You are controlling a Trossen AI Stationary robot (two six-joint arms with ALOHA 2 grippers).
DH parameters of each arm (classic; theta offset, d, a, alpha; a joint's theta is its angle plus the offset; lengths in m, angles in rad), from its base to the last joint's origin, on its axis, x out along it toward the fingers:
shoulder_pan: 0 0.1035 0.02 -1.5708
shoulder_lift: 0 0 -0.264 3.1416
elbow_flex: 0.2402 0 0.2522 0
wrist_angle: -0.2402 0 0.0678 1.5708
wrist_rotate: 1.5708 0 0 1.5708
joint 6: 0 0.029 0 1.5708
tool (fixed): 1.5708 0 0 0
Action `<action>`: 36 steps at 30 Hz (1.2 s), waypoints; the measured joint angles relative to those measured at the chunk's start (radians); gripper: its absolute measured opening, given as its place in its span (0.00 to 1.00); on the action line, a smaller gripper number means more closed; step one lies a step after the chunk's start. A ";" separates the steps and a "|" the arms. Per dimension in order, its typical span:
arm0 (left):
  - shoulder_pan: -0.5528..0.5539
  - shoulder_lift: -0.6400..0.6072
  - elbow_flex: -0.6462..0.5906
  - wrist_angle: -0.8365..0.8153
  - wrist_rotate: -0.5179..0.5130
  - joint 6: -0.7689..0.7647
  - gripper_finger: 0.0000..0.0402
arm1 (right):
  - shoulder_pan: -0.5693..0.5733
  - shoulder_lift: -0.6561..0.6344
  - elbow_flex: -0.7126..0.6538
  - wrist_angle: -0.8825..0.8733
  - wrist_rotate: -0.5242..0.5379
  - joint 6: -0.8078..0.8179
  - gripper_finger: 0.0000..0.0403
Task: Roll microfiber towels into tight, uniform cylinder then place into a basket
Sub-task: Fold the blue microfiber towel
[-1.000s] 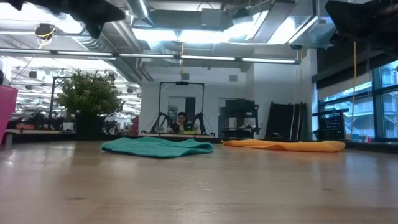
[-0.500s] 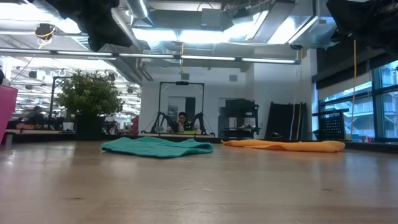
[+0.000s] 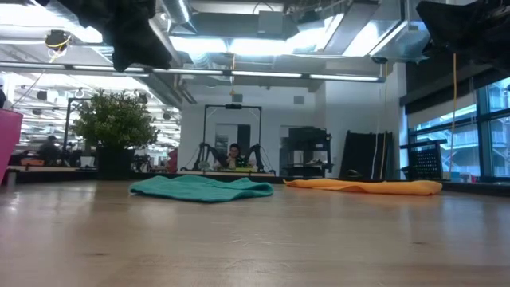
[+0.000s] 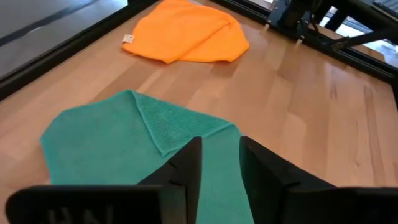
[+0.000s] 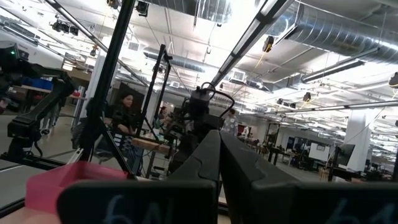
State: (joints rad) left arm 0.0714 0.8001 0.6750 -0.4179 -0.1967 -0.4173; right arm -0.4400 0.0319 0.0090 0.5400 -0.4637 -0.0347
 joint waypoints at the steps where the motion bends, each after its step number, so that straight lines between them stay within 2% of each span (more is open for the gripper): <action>1: 0.003 0.000 0.000 0.000 0.000 0.000 0.25 | 0.000 0.000 0.000 0.000 0.000 0.000 0.03; 7: 0.035 0.024 0.000 0.034 -0.004 0.000 0.24 | 0.000 0.000 0.000 0.000 0.006 0.001 0.03; 10: 0.067 0.053 0.001 0.055 -0.004 -0.002 0.24 | 0.000 0.000 0.001 0.001 0.050 0.002 0.03; 17: 0.175 0.174 0.001 0.089 -0.004 0.003 0.24 | 0.000 0.000 0.001 0.000 0.070 0.005 0.03; 24: 0.304 0.313 0.003 0.145 0.002 -0.072 0.24 | 0.000 0.000 0.001 -0.003 0.070 0.005 0.03; 30: 0.350 0.459 0.131 0.126 0.002 -0.070 0.24 | 0.000 0.000 0.001 -0.003 0.070 0.007 0.03; 36: 0.357 0.655 0.314 -0.028 -0.032 -0.140 0.24 | 0.000 0.000 0.001 -0.003 0.070 0.030 0.03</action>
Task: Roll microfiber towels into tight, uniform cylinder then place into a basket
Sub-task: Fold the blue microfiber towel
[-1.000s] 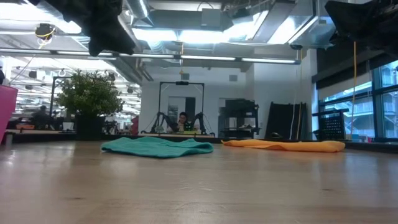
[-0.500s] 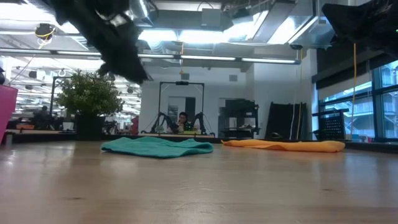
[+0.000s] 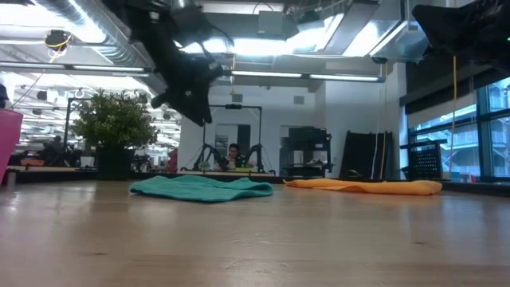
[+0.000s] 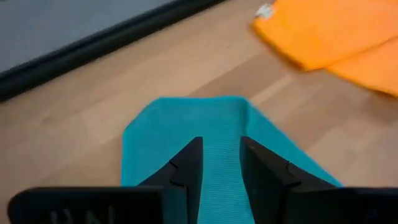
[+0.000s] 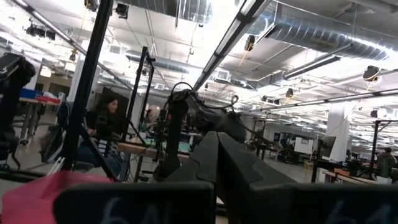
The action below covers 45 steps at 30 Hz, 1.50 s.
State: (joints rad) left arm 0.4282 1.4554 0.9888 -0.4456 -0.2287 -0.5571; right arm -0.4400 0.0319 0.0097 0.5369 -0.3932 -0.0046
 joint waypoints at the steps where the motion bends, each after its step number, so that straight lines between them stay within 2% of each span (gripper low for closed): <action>1: 0.002 0.032 0.027 -0.040 -0.003 -0.017 0.24 | 0.000 0.000 0.000 0.000 0.000 0.003 0.03; 6: 0.035 0.177 0.126 -0.189 -0.005 -0.070 0.24 | 0.000 0.000 0.000 0.000 0.000 0.003 0.03; 12: 0.099 0.268 0.145 -0.197 -0.001 -0.070 0.24 | 0.000 0.000 0.000 0.000 -0.001 0.004 0.03; 22: 0.183 0.279 0.146 -0.190 0.030 -0.096 0.24 | 0.000 0.000 0.000 0.000 -0.002 0.004 0.03; 37: 0.186 0.359 0.146 -0.119 0.032 -0.047 0.24 | 0.000 0.000 0.000 -0.003 -0.004 0.044 0.03; 42: 0.190 0.359 0.146 -0.122 -0.002 -0.066 0.24 | 0.000 0.000 0.000 -0.003 -0.015 0.052 0.03; 45: 0.196 0.367 0.146 -0.120 0.026 -0.086 0.24 | 0.000 0.000 0.000 -0.003 -0.020 0.052 0.03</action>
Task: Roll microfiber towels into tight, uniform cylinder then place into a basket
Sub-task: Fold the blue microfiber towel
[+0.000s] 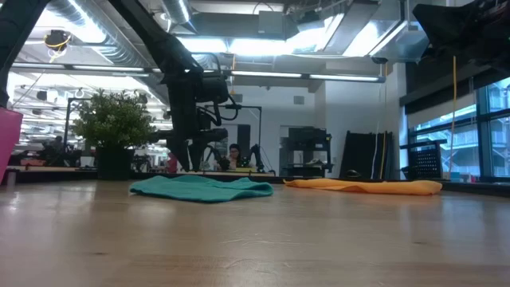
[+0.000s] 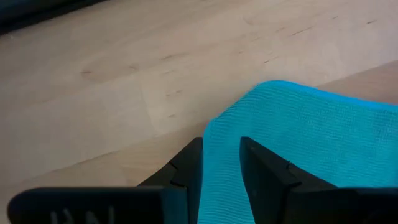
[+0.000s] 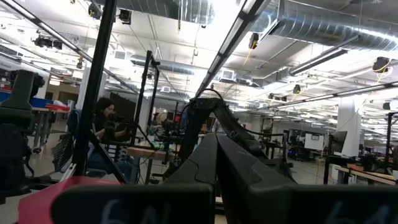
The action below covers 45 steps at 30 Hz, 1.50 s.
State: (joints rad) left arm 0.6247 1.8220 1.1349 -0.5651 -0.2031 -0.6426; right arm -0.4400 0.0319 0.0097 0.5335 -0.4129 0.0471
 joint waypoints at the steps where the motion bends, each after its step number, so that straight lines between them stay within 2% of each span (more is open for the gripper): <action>1: 0.000 0.010 0.000 0.004 0.001 -0.002 0.24 | 0.000 0.000 0.000 0.000 0.000 0.000 0.03; 18: 0.009 0.034 0.001 0.007 -0.004 -0.007 0.24 | 0.000 0.000 0.000 0.000 0.000 -0.006 0.03; 21: 0.002 0.034 0.001 0.004 0.005 0.032 0.23 | 0.000 0.000 0.000 0.000 0.000 -0.006 0.03; 24: 0.000 0.034 0.001 -0.003 0.021 0.066 0.18 | 0.000 0.000 0.000 0.000 0.001 -0.007 0.03; 29: 0.000 0.033 0.001 -0.003 0.039 0.111 0.03 | 0.000 0.000 0.000 0.000 0.001 -0.007 0.03; 32: -0.009 0.030 0.001 -0.003 0.064 0.121 0.01 | 0.000 0.000 0.000 0.000 0.001 -0.003 0.03; 37: -0.055 -0.023 0.002 -0.008 0.083 0.159 0.00 | 0.000 0.000 0.000 -0.005 0.001 -0.003 0.03; 45: -0.164 -0.149 0.002 -0.081 0.035 0.176 0.00 | 0.000 0.000 0.003 -0.055 0.001 0.000 0.03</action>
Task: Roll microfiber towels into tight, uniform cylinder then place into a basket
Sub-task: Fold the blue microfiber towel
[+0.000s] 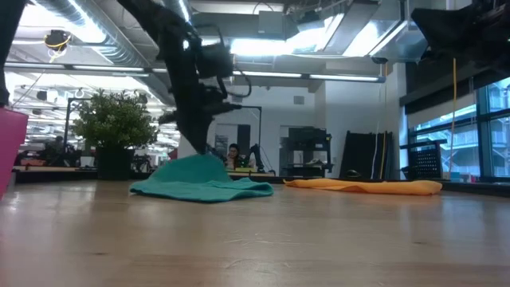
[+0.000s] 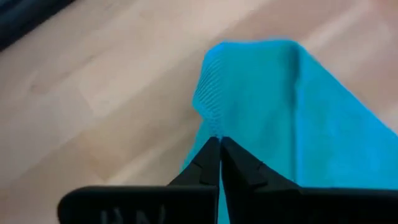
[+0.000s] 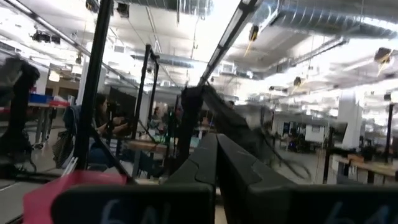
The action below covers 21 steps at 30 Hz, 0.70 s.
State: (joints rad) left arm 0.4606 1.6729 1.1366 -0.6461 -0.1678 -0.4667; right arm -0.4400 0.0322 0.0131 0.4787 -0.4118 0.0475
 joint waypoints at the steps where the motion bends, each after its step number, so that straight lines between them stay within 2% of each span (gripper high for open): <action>1: -0.020 -0.011 0.001 -0.010 -0.014 -0.005 0.00 | 0.000 0.001 0.011 -0.046 0.000 -0.001 0.03; 5: -0.091 -0.047 0.000 -0.076 -0.061 -0.033 0.00 | 0.001 0.045 0.084 -0.257 0.001 0.004 0.03; 7: -0.121 -0.062 0.000 -0.105 -0.080 -0.052 0.00 | 0.002 0.086 0.101 -0.292 0.001 0.016 0.03; 13: -0.186 -0.072 0.000 -0.152 -0.132 -0.094 0.00 | 0.053 0.255 0.104 -0.292 0.013 -0.025 0.03; 17: -0.201 -0.072 0.000 -0.162 -0.135 -0.107 0.00 | 0.115 0.396 0.104 -0.236 0.098 -0.045 0.03; 21: -0.209 -0.072 0.000 -0.159 -0.147 -0.109 0.00 | 0.174 0.529 0.118 -0.171 0.141 -0.060 0.03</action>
State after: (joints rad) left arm 0.2512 1.6012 1.1370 -0.8053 -0.3146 -0.5755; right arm -0.2656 0.5611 0.1307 0.3074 -0.2711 -0.0120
